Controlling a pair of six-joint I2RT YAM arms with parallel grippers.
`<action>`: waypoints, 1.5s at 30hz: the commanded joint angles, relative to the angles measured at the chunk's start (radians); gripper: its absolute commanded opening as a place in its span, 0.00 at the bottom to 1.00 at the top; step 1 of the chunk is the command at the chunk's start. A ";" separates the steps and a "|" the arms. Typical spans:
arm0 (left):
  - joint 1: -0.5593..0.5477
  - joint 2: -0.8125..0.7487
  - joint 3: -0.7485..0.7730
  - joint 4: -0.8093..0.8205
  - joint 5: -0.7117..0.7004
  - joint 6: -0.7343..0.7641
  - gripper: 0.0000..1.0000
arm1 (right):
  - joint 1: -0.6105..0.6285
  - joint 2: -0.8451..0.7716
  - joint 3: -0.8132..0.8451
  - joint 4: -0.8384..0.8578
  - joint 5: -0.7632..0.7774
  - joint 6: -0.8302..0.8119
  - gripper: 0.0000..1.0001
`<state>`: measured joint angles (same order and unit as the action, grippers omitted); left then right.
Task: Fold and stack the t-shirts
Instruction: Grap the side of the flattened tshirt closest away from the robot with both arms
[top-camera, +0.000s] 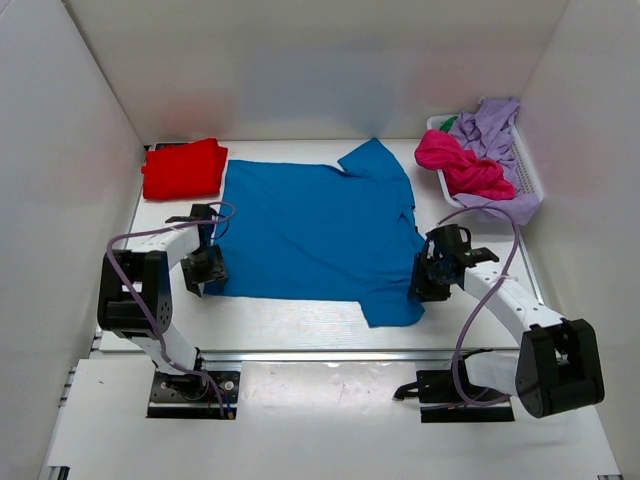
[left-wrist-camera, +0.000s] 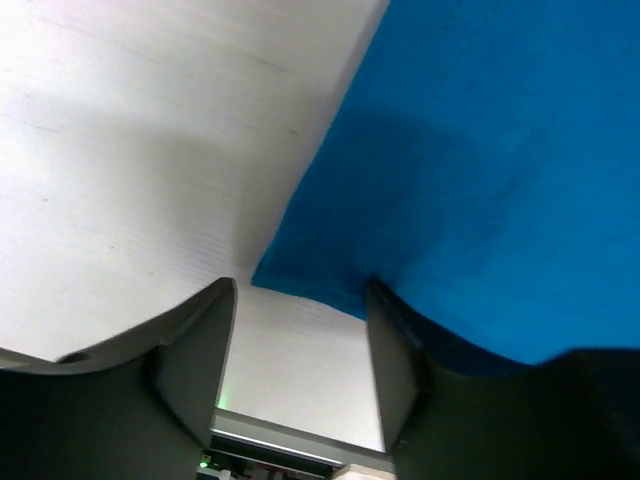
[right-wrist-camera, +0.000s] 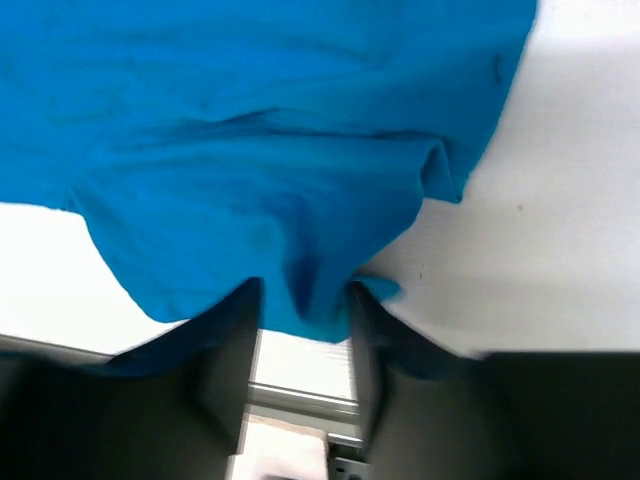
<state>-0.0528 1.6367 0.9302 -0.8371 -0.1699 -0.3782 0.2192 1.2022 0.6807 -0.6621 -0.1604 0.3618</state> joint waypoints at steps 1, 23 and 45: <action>0.008 0.051 0.001 0.058 -0.019 -0.005 0.54 | 0.000 -0.041 -0.015 -0.004 0.022 0.008 0.41; -0.018 0.011 0.025 0.056 0.042 -0.018 0.00 | 0.216 -0.061 -0.078 -0.171 0.263 0.390 0.68; -0.002 -0.120 0.073 -0.034 0.055 0.012 0.00 | 0.273 -0.128 -0.037 -0.221 0.331 0.415 0.00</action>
<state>-0.0601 1.6035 0.9562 -0.8417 -0.1276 -0.3817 0.4633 1.1038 0.5400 -0.7876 0.1009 0.8097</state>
